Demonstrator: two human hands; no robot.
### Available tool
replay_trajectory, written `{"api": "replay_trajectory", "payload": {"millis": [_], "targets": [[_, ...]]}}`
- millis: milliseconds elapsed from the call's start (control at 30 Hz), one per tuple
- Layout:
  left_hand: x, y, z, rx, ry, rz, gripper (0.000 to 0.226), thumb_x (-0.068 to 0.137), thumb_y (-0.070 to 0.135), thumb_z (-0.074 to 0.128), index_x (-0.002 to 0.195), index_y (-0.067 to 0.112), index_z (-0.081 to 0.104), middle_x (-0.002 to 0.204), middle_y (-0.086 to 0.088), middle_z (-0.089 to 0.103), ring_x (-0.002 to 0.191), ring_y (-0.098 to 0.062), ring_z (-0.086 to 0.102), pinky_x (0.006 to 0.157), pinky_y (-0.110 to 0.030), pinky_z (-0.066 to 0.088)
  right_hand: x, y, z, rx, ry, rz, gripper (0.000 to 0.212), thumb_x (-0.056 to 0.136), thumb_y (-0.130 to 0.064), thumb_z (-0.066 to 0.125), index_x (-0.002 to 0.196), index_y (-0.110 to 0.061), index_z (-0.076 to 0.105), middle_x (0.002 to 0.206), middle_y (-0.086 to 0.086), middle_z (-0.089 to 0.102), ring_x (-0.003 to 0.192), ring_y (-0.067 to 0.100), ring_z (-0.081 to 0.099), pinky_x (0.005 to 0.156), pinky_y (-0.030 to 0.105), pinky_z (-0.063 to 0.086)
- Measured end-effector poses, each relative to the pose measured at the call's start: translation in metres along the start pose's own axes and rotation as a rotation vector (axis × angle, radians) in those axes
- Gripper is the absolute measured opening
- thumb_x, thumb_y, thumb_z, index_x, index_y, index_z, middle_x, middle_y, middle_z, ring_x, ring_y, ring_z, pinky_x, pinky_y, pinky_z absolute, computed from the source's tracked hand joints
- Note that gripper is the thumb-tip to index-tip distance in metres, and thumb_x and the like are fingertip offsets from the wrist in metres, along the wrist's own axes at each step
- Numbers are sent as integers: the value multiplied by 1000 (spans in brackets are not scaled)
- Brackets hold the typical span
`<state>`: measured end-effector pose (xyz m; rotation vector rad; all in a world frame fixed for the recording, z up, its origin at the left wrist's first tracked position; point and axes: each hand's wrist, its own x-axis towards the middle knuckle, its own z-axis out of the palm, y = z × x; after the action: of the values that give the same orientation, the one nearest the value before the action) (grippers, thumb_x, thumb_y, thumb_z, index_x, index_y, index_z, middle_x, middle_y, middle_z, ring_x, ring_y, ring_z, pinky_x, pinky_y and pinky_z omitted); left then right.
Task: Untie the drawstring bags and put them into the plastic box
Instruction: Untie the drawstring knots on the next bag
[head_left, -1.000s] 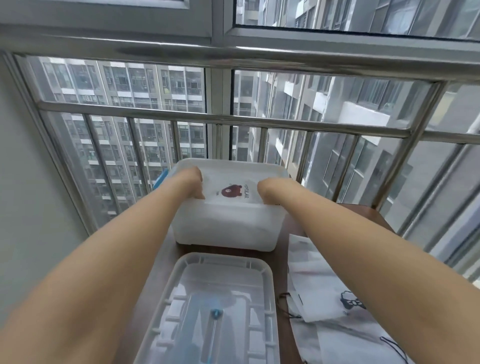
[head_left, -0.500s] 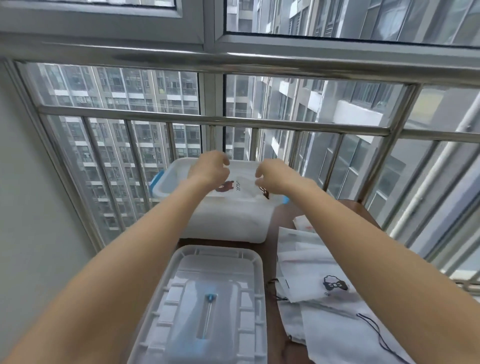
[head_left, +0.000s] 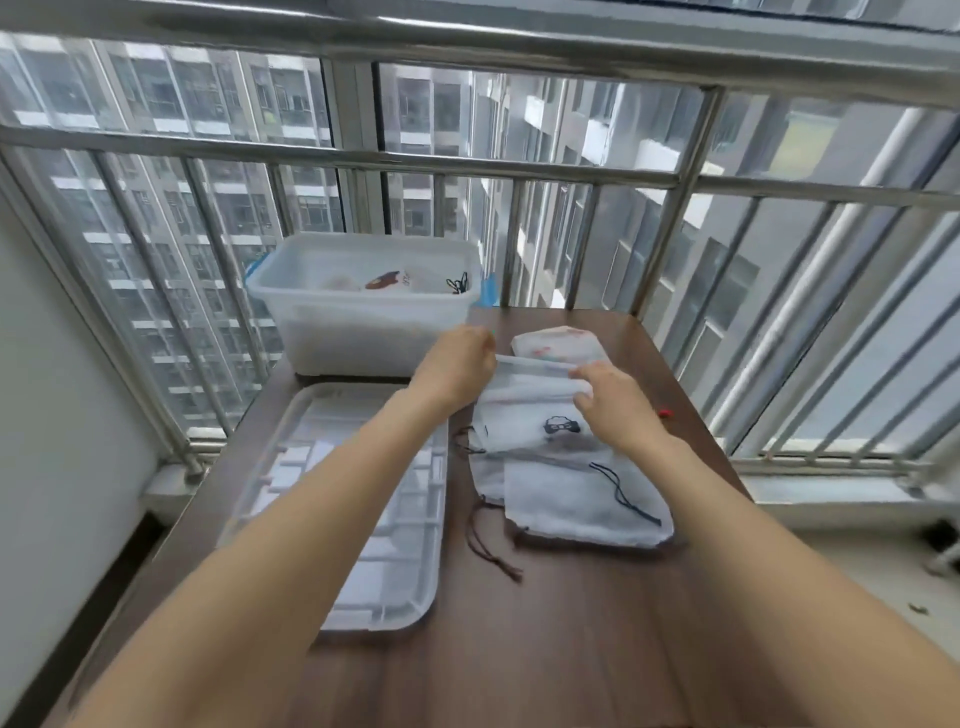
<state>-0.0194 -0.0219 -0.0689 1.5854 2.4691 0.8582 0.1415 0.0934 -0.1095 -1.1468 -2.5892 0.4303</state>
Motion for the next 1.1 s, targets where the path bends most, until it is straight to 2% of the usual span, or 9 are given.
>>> {"api": "replay_trajectory", "payload": {"millis": [67, 167, 233, 367, 500, 667, 867, 967, 1100], "targets": [[-9, 5, 16, 83, -193, -60, 28, 95, 22, 46, 109, 1, 57, 119, -19, 60, 103, -31, 55, 84, -34, 43, -13, 16, 7, -44, -126, 62, 42, 92, -16, 47, 134, -12, 47, 138, 15, 47, 129, 30, 40, 105, 38, 34], [-21, 7, 34, 156, -488, -132, 69, 85, 47, 61, 135, 3, 42, 139, -13, 45, 126, -28, 43, 100, -34, 38, -24, 28, 11, 20, -140, 136, 48, 91, -24, 49, 137, -10, 42, 139, 19, 44, 130, 33, 37, 102, 40, 34], [-26, 6, 42, 142, -519, -125, 76, 79, 40, 71, 138, 7, 37, 141, -11, 42, 129, -26, 41, 104, -34, 37, -26, 30, 9, 60, -91, 143, 51, 90, -26, 55, 137, -10, 41, 136, 18, 47, 130, 32, 36, 101, 38, 33], [-27, 3, 49, -31, -265, -165, 49, 79, 16, 71, 124, 8, 53, 123, -15, 56, 109, -27, 55, 89, -34, 48, -24, 36, -4, 350, -55, 192, 66, 77, -27, 74, 135, -14, 45, 140, 9, 44, 131, 25, 38, 100, 33, 36], [-22, 5, 41, -299, -2, -221, 30, 84, 15, 64, 113, 7, 62, 104, -13, 62, 97, -27, 59, 75, -28, 45, -26, 41, -12, 794, 27, 313, 69, 73, -15, 78, 133, -13, 46, 137, 12, 45, 121, 24, 48, 98, 32, 41], [-15, 10, 39, -758, 106, -406, 30, 91, 14, 57, 120, 8, 54, 120, -18, 57, 95, -25, 58, 79, -29, 48, -30, 34, -7, 844, 29, 392, 84, 78, -15, 73, 144, -16, 22, 132, 14, 48, 115, 27, 53, 101, 42, 44], [-32, 12, 52, -686, -85, -515, 62, 94, 30, 53, 145, 12, 22, 146, -8, 35, 129, -24, 40, 99, -29, 33, -56, 25, 2, 438, -123, 247, 102, 79, -22, 71, 149, -18, -3, 154, 17, 11, 136, 31, 26, 103, 31, 30], [-55, 9, 52, -465, -207, -370, 92, 81, 32, 71, 147, 20, 9, 147, -11, 31, 130, -26, 39, 101, -28, 33, -69, 26, 2, 297, -91, 197, 90, 83, -19, 66, 148, -14, 4, 146, 22, 23, 123, 36, 38, 91, 33, 37], [-82, 11, 55, -101, -324, -215, 106, 68, 24, 82, 147, 25, 11, 141, -21, 29, 129, -33, 37, 104, -36, 33, -84, 23, -4, 347, -108, 201, 79, 85, -34, 64, 141, -10, 13, 140, 18, 36, 122, 34, 43, 89, 35, 38]]}}
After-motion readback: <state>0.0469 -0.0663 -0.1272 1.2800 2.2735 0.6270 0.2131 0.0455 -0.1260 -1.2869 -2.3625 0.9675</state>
